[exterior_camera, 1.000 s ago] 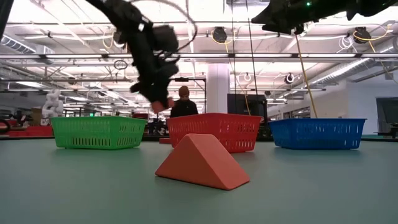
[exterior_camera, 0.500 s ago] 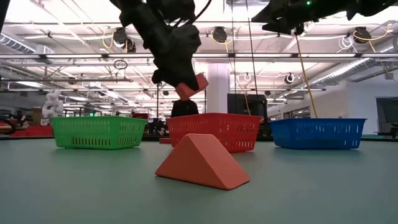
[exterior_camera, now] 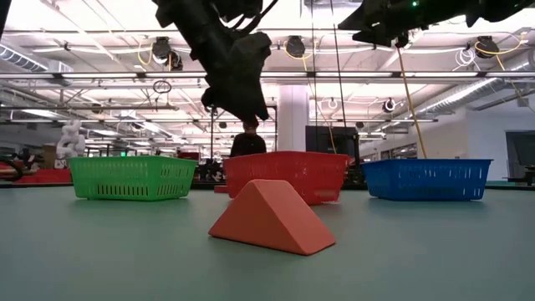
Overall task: Sort & place blocks by color
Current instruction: Put the pink block into the red bin, then put the red block into the green bin
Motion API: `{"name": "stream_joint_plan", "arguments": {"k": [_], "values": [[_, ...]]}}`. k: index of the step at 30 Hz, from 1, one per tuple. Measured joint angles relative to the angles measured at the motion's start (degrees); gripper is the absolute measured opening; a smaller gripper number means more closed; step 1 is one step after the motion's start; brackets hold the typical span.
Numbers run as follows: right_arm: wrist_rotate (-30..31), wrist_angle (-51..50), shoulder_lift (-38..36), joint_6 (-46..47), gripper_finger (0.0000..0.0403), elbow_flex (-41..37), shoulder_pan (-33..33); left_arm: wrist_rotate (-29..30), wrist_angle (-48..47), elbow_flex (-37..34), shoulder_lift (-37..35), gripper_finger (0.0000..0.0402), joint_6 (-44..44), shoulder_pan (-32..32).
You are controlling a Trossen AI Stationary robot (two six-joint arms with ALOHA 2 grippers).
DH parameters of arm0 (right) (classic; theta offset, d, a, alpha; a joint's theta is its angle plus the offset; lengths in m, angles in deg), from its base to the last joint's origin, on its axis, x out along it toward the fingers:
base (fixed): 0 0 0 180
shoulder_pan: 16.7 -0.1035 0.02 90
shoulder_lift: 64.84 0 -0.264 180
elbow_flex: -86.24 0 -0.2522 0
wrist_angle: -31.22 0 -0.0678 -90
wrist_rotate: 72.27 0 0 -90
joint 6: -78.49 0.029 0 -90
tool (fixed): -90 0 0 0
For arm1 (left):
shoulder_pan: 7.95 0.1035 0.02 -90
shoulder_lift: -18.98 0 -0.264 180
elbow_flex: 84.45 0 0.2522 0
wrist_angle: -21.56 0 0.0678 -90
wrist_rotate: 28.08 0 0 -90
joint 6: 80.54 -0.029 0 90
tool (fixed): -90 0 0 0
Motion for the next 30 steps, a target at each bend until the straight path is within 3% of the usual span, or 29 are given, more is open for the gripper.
{"name": "stream_joint_plan", "arguments": {"k": [9,17,23,27,30], "values": [[-0.04,-0.02,0.0,0.0,0.032,0.0,0.0,2.22,2.75,0.0,-0.13,0.0178,-2.75,1.77],[-0.04,-0.02,0.0,0.04,0.032,0.0,0.0,3.37,-1.31,0.0,-0.46,0.0179,-2.42,13.37],[-0.06,-0.02,-0.02,0.04,0.032,0.0,0.0,1.3,-5.28,-0.02,-0.46,0.0179,-16.0,22.46],[-0.08,-0.02,-0.02,-0.08,0.032,0.0,0.0,4.28,-6.19,-0.02,-0.46,0.0179,-28.77,24.65],[-0.09,-0.02,0.0,-0.38,0.032,0.0,0.0,4.37,-3.64,-0.02,-0.46,0.0179,-29.01,25.07]]}}
